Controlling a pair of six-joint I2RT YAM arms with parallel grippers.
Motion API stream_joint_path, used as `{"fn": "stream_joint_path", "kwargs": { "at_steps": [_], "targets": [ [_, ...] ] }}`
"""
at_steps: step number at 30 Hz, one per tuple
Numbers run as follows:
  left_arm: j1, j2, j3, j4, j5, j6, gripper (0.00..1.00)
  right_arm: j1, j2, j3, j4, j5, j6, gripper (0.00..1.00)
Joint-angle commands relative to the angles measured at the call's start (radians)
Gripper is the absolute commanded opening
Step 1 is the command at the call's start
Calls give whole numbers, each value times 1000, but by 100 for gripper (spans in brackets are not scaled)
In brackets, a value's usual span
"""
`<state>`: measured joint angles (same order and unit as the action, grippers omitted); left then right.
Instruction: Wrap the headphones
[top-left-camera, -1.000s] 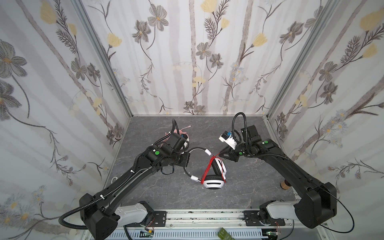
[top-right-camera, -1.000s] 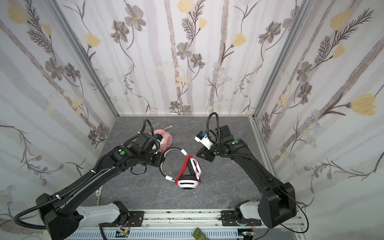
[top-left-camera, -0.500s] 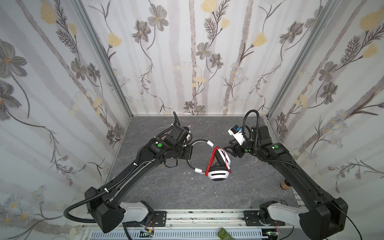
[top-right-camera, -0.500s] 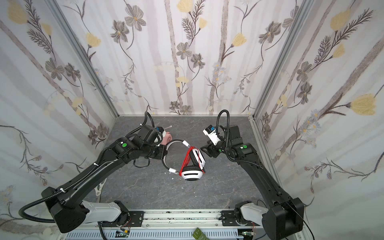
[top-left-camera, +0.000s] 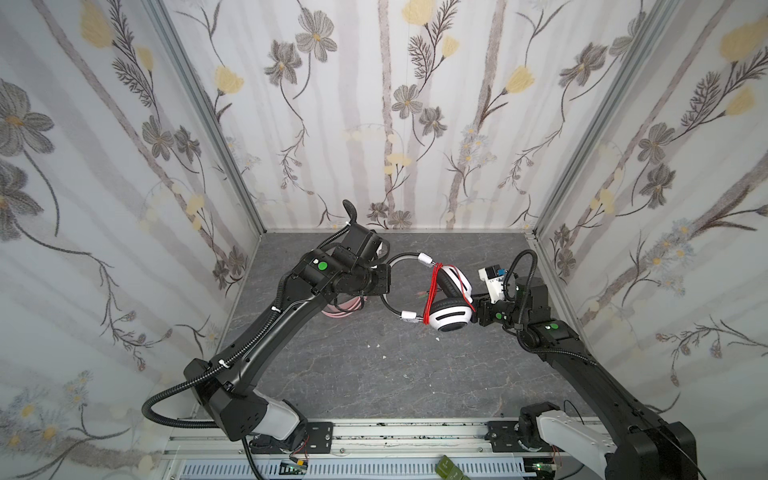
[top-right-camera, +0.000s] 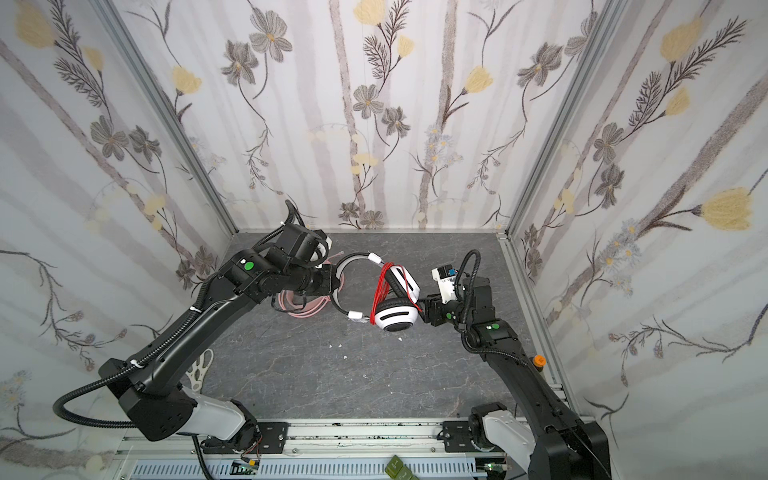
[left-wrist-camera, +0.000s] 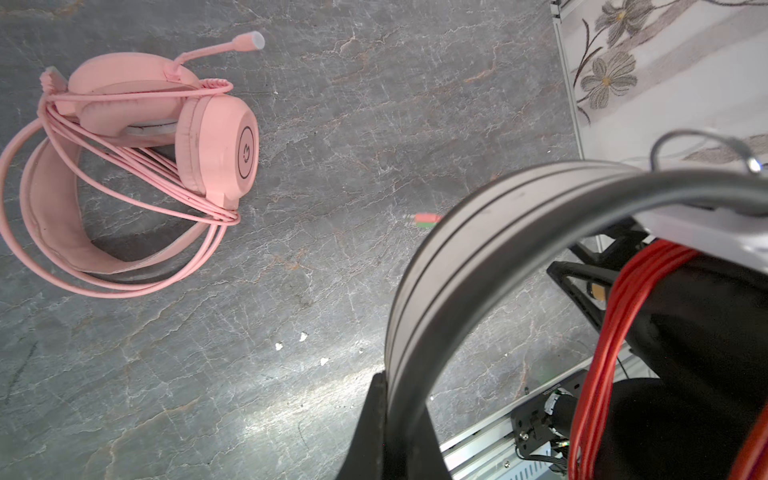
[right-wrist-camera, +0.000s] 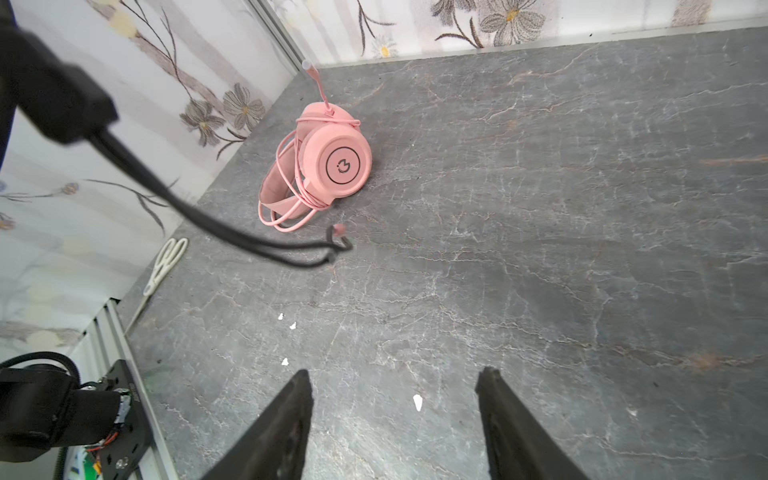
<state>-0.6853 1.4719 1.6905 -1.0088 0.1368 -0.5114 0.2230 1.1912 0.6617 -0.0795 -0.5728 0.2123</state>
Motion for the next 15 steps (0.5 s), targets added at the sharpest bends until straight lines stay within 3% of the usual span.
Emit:
{"fn": "stream_joint_path", "kwargs": {
  "at_steps": [1,5,10,15],
  "targets": [
    [4,14,49,-7,47,-69,0,5,-1,-56,229,-131,164,67],
    [13,35,95,-33,55,-101,0,53,-8,-157,474,-134,356,70],
    [16,48,135,-42,64,-129,0,130,12,-196,623,-62,467,75],
    [16,56,161,-54,67,-141,0,138,52,-227,777,-20,557,75]
  ]
}}
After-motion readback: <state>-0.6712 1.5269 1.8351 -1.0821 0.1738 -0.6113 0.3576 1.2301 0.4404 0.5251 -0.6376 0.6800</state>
